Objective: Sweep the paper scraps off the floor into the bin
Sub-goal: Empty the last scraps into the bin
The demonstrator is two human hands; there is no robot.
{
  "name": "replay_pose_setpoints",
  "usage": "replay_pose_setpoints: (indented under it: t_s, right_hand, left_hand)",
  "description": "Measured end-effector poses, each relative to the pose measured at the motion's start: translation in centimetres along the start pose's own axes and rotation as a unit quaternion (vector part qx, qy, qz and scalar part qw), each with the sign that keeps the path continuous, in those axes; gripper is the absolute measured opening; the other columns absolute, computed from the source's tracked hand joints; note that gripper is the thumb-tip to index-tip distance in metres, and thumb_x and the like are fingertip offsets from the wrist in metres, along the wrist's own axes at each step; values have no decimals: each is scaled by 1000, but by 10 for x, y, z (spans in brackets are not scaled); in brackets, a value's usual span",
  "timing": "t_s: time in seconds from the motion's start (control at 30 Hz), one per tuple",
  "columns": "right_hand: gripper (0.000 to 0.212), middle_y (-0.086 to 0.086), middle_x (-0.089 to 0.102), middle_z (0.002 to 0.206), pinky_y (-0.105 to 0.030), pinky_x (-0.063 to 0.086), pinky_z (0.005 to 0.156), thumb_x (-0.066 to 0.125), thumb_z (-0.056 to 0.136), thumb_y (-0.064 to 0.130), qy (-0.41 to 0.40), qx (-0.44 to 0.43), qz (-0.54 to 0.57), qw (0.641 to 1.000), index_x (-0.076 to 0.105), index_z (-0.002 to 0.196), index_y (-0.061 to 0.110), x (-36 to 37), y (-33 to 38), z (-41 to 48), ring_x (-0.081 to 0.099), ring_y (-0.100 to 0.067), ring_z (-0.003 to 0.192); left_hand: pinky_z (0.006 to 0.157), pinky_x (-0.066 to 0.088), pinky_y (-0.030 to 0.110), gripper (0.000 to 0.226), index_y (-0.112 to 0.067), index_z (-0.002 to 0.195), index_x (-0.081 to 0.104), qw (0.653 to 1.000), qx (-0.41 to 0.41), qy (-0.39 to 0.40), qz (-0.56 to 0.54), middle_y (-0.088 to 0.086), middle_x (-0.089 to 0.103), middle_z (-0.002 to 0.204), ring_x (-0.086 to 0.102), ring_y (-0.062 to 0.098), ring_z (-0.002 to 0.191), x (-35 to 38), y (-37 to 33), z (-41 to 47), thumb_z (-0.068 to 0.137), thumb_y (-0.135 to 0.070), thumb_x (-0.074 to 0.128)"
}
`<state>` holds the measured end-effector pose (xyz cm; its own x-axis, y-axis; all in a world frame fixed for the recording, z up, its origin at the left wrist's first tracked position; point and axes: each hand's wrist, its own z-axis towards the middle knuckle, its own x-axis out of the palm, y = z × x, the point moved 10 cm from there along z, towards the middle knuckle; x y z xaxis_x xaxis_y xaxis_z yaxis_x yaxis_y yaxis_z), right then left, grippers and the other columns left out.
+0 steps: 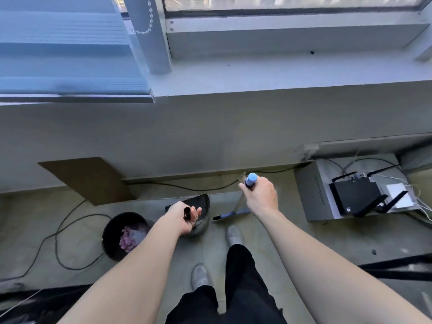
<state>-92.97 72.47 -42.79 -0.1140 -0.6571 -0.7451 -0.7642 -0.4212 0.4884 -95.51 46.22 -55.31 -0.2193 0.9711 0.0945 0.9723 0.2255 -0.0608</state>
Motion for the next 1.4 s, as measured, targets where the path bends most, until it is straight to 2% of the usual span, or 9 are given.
replay_pose_setpoints:
  t_s: [0.17,0.37,0.5,0.67,0.73,0.87,1.0,1.2,1.4]
  right_hand:
    - [38,-7,63,94,-35,42,73,63,100,39,21,-34,-12,999,44,73,21,-3,23,62,56,-31,86]
    - [31,0,67,88,-37,47,70,67,93,44,45,-55,19,997,60,89,14,7,51,139,62,-26,83]
    - [20,5,70,97,-32,44,73,65,94,43,54,-63,28,996,67,104,25,15,67,186,63,-24,90]
    - [23,-3,69,111,-35,47,81,63,97,37,60,-88,37,994,68,118,28,29,86,221,64,-31,99]
    - [20,-8,65,113,-33,43,78,64,97,33,62,-101,31,992,65,113,22,33,90,229,63,-34,99]
    - [19,-5,62,93,-34,38,70,62,100,27,68,-126,-3,990,48,98,15,31,84,229,56,-34,85]
    - [24,-10,68,100,-35,38,72,63,102,31,40,-131,-22,990,54,110,11,16,75,229,62,-39,94]
    - [30,-16,70,112,-41,51,81,66,98,31,-4,-77,9,997,58,117,8,-5,55,250,66,-42,106]
    - [36,-15,70,113,-38,48,80,70,96,38,-28,-42,35,998,58,112,8,-10,45,266,67,-41,107]
  left_hand:
    - [28,38,13,18,-2,103,45,999,5,-39,-8,20,57,81,45,13,26,20,-22,19,92,3,31]
    - [33,36,9,25,-4,111,47,996,-4,-85,17,15,61,99,48,13,27,41,-39,54,92,6,33]
    - [31,38,11,26,-2,114,48,994,-47,-72,65,21,70,91,45,7,34,47,-53,74,91,2,36]
    - [35,45,14,17,0,109,48,985,-101,-22,136,22,70,102,48,7,37,48,-51,81,92,-3,45]
    - [33,41,13,12,1,101,49,975,-110,-35,189,17,70,94,43,6,33,44,-47,81,92,0,41]
    - [29,35,11,19,-2,76,50,955,-116,-72,264,7,54,57,38,5,29,33,-40,77,90,1,38]
    - [28,32,11,27,-4,64,48,948,-107,-82,288,3,44,50,36,5,28,32,-38,71,88,2,37]
    - [30,37,12,11,0,84,52,952,-98,-86,277,9,59,60,42,7,33,35,-32,82,86,4,42]
    - [37,46,14,17,-1,109,47,925,-159,-61,339,16,73,87,51,8,34,44,-6,90,95,-9,44]
